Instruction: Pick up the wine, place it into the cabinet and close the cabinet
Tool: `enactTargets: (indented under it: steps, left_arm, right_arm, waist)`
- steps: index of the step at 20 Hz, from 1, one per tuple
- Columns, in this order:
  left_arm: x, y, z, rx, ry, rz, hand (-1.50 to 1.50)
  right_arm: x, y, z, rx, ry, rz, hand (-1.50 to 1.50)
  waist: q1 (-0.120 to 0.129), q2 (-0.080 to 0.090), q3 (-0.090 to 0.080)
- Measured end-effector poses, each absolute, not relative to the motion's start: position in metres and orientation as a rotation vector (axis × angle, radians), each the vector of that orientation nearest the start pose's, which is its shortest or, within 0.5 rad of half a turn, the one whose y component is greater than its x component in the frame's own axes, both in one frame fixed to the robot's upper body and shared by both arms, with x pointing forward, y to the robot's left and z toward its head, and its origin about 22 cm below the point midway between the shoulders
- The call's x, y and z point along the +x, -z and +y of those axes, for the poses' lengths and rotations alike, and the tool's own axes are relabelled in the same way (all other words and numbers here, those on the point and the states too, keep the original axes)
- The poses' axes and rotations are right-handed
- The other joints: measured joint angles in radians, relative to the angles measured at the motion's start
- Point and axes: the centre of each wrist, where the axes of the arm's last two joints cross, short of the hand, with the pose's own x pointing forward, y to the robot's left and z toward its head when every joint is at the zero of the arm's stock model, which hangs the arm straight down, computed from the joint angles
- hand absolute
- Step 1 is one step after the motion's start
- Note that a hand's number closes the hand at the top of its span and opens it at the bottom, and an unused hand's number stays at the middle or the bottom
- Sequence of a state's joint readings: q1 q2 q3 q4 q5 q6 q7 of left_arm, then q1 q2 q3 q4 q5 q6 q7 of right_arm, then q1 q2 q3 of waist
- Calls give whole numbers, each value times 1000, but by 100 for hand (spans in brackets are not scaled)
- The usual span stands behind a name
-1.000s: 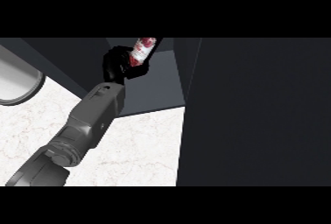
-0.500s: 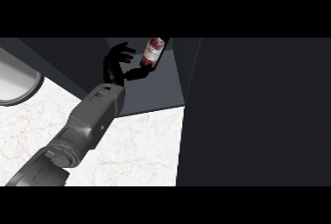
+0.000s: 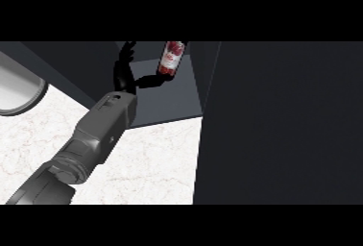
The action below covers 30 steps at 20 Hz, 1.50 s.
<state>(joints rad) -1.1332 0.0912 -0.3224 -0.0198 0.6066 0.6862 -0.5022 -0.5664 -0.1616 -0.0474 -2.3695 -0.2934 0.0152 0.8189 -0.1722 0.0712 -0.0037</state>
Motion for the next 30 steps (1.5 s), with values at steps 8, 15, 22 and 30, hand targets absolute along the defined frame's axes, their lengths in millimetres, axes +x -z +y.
enactTargets:
  steps: [8, 15, 22, 30]
  left_arm:
    - [429, -14, 146, 477, 28, -1615, -150]
    - [430, -22, 129, 137, 75, -1748, -150]
    - [429, -30, 107, -206, -5, -1838, -150]
    - [423, -36, 87, -338, 40, -1844, -150]
  right_arm:
    - [186, -277, -201, 343, -359, -2021, -150]
    - [186, -278, -202, 330, -336, -2010, -150]
    - [184, -281, -205, 292, -301, -1990, -150]
    - [181, -279, -209, 238, -255, -1967, -150]
  waist:
    - [14, -5, -8]
    - [54, -22, -8]
    - [99, -43, -4]
    - [159, -70, 1]
